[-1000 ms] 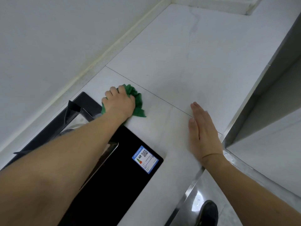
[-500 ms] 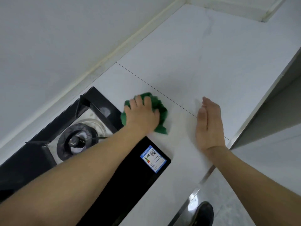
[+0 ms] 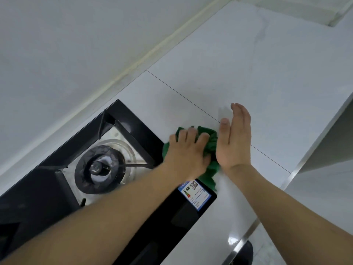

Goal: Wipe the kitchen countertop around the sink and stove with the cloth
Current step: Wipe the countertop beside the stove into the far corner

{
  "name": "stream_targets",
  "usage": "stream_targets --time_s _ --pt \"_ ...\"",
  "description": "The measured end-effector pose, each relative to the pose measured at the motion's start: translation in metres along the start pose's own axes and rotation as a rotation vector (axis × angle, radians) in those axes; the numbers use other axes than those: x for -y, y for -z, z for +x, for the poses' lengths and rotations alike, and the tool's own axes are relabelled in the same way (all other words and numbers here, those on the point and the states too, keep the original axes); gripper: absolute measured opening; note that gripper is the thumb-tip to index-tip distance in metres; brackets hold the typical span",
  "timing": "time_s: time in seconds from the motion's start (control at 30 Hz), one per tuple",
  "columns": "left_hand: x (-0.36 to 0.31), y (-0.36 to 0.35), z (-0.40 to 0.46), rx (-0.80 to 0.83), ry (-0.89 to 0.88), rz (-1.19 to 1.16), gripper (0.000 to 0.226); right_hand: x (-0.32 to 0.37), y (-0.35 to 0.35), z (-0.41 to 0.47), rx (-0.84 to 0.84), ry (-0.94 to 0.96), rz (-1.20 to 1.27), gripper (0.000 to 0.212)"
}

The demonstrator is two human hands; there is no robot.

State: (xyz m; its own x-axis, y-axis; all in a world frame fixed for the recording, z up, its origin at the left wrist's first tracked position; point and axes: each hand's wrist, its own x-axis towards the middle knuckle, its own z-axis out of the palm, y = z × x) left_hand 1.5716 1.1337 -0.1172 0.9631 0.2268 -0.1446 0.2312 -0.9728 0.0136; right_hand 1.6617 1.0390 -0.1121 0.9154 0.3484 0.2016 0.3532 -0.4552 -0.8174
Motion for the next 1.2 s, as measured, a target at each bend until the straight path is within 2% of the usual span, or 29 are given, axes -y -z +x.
stream_targets --time_s 0.03,0.13,0.2,0.3,0.37,0.47,0.57,0.67,0.73,0.8,0.87,0.93,1.07,1.2 --pt "0.020 0.006 0.014 0.026 0.046 0.007 0.054 0.004 0.000 -0.002 0.003 0.037 -0.017 0.057" --pt "0.094 0.032 0.057 0.147 0.476 0.085 0.056 0.012 0.006 -0.015 0.081 0.267 -0.174 0.052" --pt "0.109 0.042 0.070 0.249 0.596 0.109 0.057 0.012 0.003 -0.019 0.149 0.396 -0.306 0.052" --pt "0.067 0.045 0.068 0.385 0.533 0.018 0.066 0.003 -0.007 -0.022 0.275 0.462 -0.434 0.052" --pt "0.046 0.039 0.053 0.396 0.427 -0.013 0.072 -0.007 -0.009 -0.027 0.373 0.484 -0.475 0.054" --pt "0.075 0.035 0.045 0.365 0.296 -0.017 0.075 -0.015 -0.014 -0.031 0.489 0.541 -0.584 0.057" --pt "0.133 0.042 0.072 0.360 0.528 -0.072 0.075 -0.015 -0.019 -0.026 0.557 0.581 -0.652 0.059" --pt "0.141 0.047 0.096 0.335 0.728 -0.125 0.076 -0.017 -0.023 -0.024 0.596 0.553 -0.706 0.060" --pt "0.113 0.043 0.088 0.345 0.698 -0.144 0.080 -0.019 -0.028 -0.023 0.607 0.548 -0.728 0.061" --pt "0.085 0.032 0.065 0.329 0.539 -0.174 0.079 -0.019 -0.028 -0.022 0.609 0.540 -0.748 0.061" --pt "0.086 0.026 0.054 0.325 0.440 -0.201 0.077 -0.019 -0.028 -0.021 0.625 0.536 -0.765 0.062" --pt "0.113 0.028 0.071 0.287 0.489 -0.187 0.075 -0.018 -0.028 -0.022 0.640 0.528 -0.771 0.062" --pt "0.178 0.042 0.113 0.189 0.723 -0.184 0.069 -0.016 -0.028 -0.020 0.655 0.506 -0.767 0.062" --pt "0.159 0.031 0.114 0.105 0.803 -0.167 0.069 -0.017 -0.028 -0.020 0.672 0.500 -0.754 0.063"
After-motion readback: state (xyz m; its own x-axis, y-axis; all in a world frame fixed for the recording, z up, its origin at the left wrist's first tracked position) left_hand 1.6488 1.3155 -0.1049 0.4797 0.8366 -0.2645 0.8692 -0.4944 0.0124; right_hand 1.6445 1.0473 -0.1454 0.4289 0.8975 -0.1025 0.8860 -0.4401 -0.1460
